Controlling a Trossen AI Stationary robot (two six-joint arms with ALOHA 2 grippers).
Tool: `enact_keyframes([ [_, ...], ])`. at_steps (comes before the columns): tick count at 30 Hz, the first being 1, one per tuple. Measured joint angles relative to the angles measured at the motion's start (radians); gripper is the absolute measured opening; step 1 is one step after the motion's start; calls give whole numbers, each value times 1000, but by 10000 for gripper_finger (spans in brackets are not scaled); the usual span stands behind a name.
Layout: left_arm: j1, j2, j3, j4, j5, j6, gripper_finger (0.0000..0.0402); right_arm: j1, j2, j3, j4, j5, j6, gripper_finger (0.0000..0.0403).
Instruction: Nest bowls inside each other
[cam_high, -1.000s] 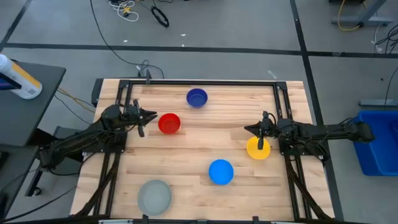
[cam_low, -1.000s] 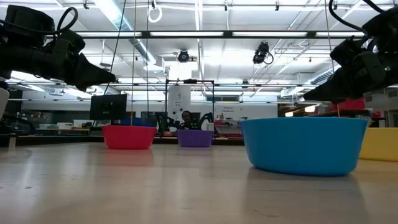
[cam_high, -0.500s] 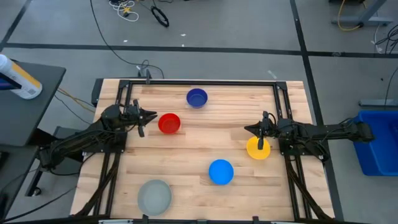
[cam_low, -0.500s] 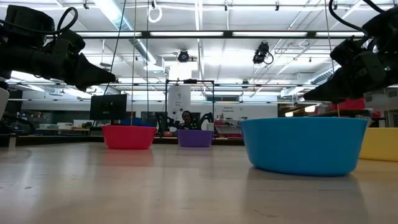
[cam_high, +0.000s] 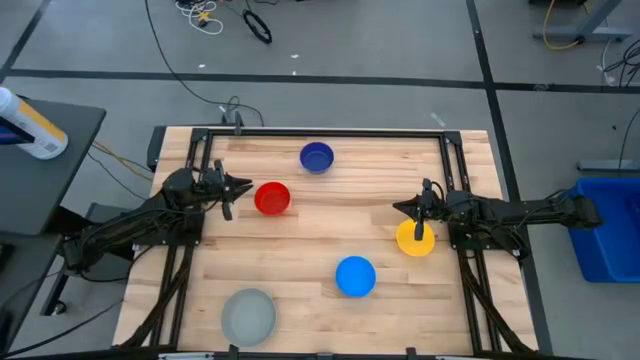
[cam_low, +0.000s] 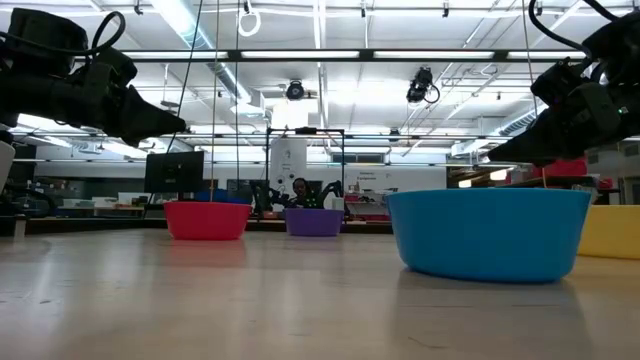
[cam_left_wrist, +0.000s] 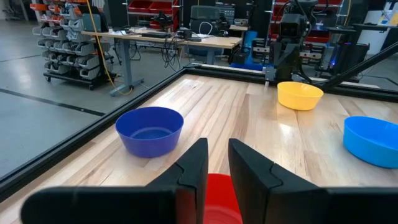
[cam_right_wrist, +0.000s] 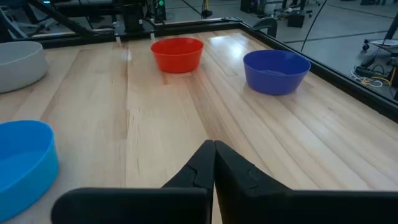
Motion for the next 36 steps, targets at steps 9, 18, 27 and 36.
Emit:
enact_keyframes([
  [9,0,0,0,6,0,0,71,0,0,0,1,0,0,9],
  [18,0,0,0,14,0,-21,71,0,0,0,243,3,0,9],
  [27,0,0,0,13,4,-23,71,0,0,0,321,112,-14,9],
  [36,0,0,0,14,-95,-19,71,0,11,0,269,112,61,9],
])
